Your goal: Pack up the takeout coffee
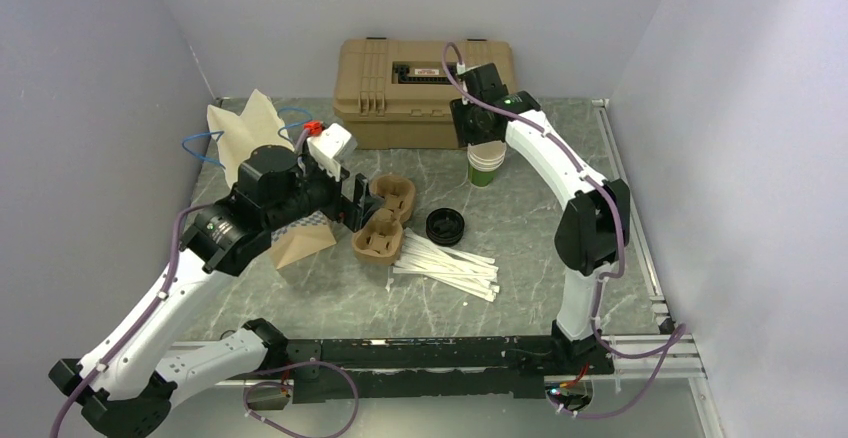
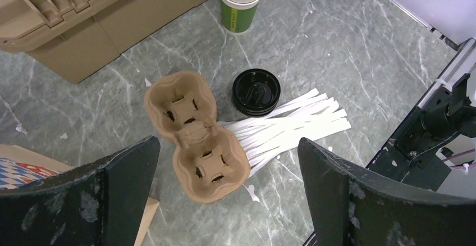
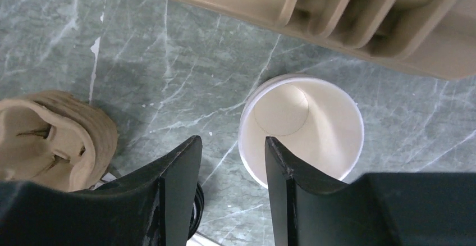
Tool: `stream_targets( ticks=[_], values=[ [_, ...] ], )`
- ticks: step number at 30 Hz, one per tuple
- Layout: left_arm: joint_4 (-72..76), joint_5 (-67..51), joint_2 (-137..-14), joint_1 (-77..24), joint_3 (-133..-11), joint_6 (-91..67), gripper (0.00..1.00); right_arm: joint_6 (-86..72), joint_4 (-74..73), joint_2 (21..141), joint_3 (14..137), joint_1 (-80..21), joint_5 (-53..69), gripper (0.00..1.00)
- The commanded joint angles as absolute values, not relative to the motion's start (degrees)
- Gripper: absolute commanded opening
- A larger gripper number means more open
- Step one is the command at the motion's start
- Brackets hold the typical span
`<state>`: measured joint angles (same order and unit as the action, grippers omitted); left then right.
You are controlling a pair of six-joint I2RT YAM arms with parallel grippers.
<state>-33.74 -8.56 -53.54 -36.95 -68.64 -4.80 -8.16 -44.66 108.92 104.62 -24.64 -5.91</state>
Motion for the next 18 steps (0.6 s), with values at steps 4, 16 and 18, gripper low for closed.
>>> stream_targets(
  ticks=[4, 16, 18],
  values=[
    [-32.9, -7.3, -54.3, -37.1, -68.3, -3.5, 0.99, -8.8, -43.5, 110.7, 105.0, -23.8, -4.7, 0.44],
    [-33.1, -7.1, -54.4, -37.1, -68.5, -3.4, 0.99, -9.0, -43.0, 111.1, 103.2, -23.7, -5.7, 0.30],
    [-33.2, -7.0, -54.4, -37.1, -68.5, -3.3, 0.99, -9.0, -43.0, 111.2, 103.3, -23.6, -5.8, 0.29]
  ],
)
